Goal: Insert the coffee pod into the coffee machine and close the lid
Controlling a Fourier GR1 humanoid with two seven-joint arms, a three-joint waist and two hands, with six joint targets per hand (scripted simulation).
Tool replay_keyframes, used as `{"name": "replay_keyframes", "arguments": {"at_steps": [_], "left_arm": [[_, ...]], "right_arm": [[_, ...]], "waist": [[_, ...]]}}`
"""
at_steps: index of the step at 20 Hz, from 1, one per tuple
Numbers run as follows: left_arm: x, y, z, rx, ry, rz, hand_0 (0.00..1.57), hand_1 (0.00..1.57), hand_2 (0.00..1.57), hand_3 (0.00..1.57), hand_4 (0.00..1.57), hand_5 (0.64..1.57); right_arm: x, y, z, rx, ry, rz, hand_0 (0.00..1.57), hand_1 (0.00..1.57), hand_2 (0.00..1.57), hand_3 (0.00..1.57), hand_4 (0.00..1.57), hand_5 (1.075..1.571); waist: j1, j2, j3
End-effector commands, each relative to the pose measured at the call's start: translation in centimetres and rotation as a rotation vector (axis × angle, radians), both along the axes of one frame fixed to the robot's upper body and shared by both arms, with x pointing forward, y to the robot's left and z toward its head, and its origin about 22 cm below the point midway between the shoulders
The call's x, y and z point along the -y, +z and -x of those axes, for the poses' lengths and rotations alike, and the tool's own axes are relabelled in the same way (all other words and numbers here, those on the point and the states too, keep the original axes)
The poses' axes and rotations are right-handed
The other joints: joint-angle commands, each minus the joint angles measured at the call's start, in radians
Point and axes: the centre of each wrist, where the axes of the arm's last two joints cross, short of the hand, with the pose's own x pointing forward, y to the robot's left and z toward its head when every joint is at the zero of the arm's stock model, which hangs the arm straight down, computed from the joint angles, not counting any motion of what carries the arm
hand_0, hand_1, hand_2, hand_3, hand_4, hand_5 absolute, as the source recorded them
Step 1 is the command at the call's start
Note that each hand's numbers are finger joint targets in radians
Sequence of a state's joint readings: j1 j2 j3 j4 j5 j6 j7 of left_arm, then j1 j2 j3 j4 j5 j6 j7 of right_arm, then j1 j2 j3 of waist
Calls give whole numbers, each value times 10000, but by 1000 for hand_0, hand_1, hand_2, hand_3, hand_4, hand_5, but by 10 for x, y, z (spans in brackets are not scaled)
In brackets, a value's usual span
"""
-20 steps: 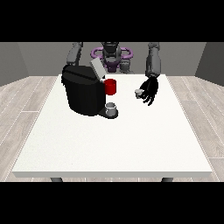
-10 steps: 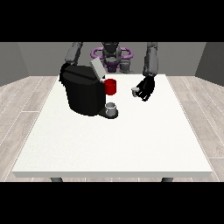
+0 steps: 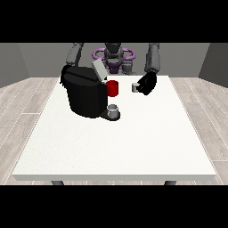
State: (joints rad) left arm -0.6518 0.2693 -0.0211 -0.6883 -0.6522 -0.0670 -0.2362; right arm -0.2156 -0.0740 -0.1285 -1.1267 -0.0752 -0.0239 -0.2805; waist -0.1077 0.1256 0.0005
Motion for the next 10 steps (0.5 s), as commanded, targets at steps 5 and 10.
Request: {"name": "replay_keyframes", "arguments": {"at_steps": [5, 10], "left_arm": [[39, 34, -22, -175, -127, 791, 1423, 1423, 1407, 1332, 574, 1571], [21, 51, -24, -184, -437, 1207, 1385, 1385, 1417, 1373, 592, 1571]], "right_arm": [[-6, -3, 0, -454, 308, 316, 0, 0, 0, 0, 272, 1571], [3, -4, 4, -716, 179, 75, 0, 0, 0, 0, 335, 1571]], "waist": [[-184, -594, -4], [30, -1041, -5]]}}
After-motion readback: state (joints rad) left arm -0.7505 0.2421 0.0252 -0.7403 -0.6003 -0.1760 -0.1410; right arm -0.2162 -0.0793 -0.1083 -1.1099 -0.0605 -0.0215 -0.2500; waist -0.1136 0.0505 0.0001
